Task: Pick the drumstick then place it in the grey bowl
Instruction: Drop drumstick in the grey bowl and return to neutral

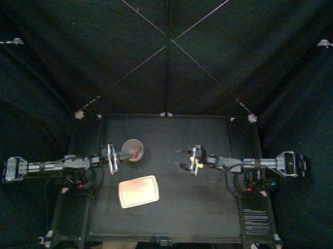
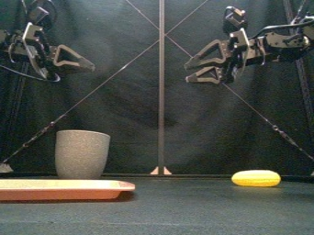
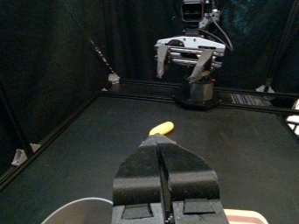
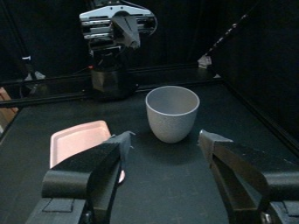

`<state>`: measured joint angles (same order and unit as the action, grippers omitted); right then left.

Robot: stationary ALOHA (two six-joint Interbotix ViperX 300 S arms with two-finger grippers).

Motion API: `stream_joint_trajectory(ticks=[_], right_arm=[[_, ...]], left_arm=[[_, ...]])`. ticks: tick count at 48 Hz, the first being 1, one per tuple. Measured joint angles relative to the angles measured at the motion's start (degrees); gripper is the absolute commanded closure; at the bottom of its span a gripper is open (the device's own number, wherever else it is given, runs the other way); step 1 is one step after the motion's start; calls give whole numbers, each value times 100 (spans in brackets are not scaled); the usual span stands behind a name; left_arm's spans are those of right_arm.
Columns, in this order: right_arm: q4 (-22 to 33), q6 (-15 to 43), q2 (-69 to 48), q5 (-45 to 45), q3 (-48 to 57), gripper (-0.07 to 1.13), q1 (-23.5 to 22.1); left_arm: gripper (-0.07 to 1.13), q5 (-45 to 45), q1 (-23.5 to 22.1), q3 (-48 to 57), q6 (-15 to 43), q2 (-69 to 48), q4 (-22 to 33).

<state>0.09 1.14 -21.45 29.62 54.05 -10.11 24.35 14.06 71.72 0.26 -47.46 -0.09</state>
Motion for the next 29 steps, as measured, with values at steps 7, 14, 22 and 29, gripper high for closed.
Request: stream_joint_trajectory(ticks=[7,14,22,29], right_arm=[[9,0,-123,0,44,9,26],[9,0,-141,0,44,9,62],[9,0,-141,0,79,9,70],[9,0,-141,0,114,9,70]], left_arm=[[108,9,0,0,0,0,9],[108,9,0,9,0,0,0],[108,0,0,18,-9,0,0],[108,0,9,35,0,0,0]])
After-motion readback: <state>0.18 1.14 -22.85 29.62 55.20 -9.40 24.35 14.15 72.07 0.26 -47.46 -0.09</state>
